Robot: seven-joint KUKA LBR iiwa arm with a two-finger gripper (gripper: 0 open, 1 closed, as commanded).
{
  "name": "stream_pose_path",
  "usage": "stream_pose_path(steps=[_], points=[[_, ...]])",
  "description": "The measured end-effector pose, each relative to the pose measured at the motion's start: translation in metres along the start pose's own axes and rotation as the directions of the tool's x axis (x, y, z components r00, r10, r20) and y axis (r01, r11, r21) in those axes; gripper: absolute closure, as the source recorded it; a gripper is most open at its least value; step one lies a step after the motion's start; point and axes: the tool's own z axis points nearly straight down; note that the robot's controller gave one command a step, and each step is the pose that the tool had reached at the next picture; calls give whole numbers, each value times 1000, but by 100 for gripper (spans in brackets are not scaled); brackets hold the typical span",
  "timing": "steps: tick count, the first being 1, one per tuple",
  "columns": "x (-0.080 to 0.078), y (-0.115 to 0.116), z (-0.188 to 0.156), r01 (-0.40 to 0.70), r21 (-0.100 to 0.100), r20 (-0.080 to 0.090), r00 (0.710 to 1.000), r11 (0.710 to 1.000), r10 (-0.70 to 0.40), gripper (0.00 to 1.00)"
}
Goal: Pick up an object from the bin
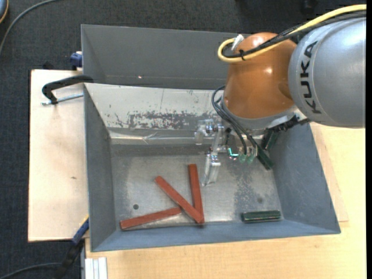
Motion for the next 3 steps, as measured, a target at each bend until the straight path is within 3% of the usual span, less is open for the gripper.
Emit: stream_pose_path(steps=[1, 2, 3], points=[[29, 74, 100, 206, 0, 0, 979, 979, -206, 0], [-49, 44, 130, 216, 1, 13, 976, 976, -216, 0], [41, -12, 133, 522, 3, 5, 853, 853, -522, 0]])
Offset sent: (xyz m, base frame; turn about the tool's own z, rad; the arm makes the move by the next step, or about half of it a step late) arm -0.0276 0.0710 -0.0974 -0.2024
